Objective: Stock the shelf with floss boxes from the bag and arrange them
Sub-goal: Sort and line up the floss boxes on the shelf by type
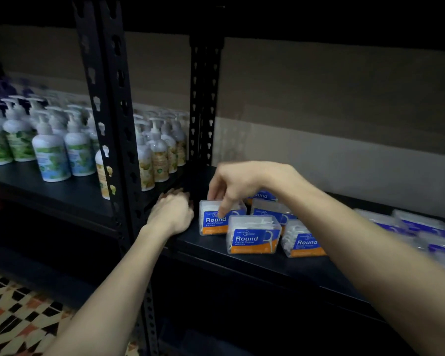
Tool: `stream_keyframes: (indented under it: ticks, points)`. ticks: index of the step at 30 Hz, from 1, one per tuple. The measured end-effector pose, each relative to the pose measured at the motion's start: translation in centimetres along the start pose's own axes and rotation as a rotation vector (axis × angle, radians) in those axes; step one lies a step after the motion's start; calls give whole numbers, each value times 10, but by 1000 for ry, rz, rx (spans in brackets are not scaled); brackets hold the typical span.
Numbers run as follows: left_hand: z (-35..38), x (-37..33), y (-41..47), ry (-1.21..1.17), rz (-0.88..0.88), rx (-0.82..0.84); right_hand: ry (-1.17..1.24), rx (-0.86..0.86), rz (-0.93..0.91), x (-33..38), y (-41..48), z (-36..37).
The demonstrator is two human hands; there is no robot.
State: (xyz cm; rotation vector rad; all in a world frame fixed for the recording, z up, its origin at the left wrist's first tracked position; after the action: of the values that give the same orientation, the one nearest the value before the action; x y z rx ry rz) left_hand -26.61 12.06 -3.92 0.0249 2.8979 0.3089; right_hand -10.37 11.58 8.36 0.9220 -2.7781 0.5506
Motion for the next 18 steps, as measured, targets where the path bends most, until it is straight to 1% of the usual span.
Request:
stream_keyframes:
  ticks: [2,4,6,10,18]
  points:
    - [0,0,0,-4,-4,-2,27,-3,-1,-3,9,1]
    - [0,0,1,-8,-9,-4,14,-48,34,-8,13,-3]
    - [1,1,2,-1,-5,-10,8,-123,74,-12,16,-4]
    - [4,3,6,-8,-3,-16,-44,-292,72,-19,19,-4]
    - [6,4,8,-5,-2,-12,-106,-393,63,-28,27,-7]
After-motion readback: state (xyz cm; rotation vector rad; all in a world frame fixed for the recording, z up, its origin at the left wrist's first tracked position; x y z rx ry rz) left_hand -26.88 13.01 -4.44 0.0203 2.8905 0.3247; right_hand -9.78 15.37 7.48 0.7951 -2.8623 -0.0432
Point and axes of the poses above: each hand's wrist, its own y-axis towards the middle knuckle, its own z-axis out of the palm, x = y × z, the point moved 1 cm from there along y, towards the middle knuckle, and after that the axes turned 5 degrees about y, right-handed, at the moved point
